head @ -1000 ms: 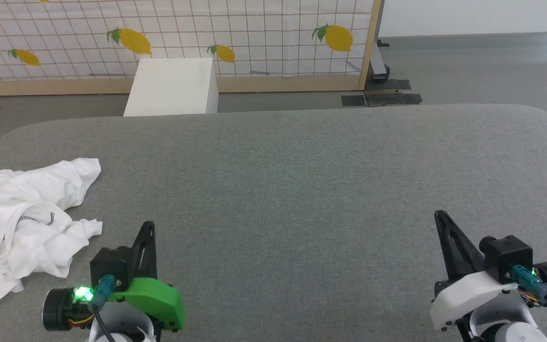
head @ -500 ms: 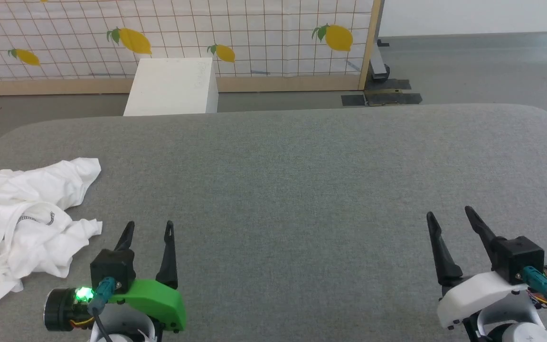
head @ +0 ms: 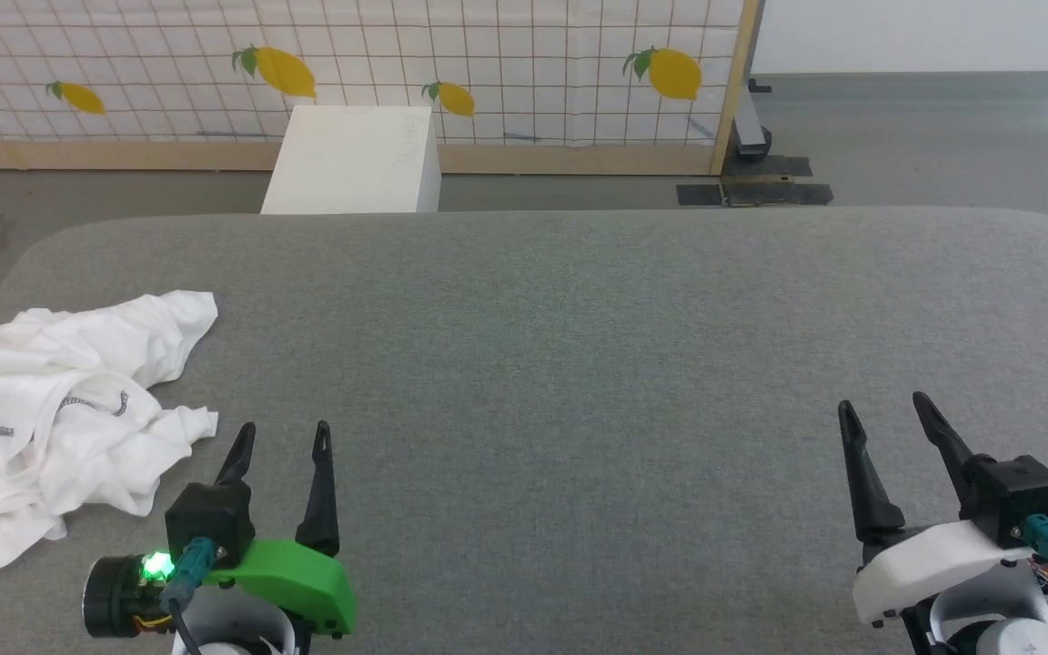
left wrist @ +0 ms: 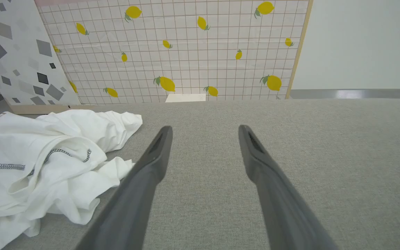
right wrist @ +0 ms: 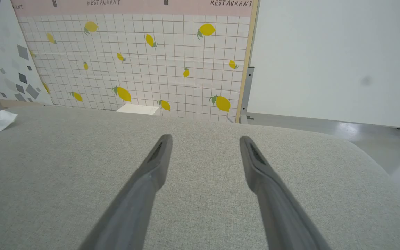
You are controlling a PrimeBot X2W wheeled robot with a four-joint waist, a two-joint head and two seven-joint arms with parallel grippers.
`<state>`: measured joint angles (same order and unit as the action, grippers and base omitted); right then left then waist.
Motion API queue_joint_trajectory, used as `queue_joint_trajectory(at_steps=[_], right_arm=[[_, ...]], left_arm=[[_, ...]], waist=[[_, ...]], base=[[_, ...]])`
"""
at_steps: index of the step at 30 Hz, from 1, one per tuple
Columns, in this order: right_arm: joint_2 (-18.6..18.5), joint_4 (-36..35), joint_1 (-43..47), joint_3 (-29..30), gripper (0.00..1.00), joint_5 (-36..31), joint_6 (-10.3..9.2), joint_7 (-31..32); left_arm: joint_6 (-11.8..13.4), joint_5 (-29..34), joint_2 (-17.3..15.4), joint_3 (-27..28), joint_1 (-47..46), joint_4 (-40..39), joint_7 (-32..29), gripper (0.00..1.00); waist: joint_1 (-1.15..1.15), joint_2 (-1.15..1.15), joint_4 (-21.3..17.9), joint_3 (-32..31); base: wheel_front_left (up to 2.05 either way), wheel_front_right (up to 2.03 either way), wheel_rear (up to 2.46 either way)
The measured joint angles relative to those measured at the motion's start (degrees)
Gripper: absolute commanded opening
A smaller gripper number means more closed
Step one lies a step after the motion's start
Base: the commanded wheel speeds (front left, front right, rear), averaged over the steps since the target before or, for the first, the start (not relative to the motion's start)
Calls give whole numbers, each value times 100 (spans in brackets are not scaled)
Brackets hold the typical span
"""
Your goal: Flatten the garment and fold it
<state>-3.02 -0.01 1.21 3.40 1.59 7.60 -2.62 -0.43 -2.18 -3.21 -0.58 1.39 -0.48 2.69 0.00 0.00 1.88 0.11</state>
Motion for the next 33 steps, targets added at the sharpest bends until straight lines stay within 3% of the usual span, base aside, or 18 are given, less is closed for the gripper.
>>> queue_joint_trajectory(at_steps=[33], right_arm=[[1,77,98,71,100,102,0,-398]], left_arm=[[4,-344,0,-5,194,-24,403,100]], waist=[[0,0,1086,4]], base=[[0,0,0]])
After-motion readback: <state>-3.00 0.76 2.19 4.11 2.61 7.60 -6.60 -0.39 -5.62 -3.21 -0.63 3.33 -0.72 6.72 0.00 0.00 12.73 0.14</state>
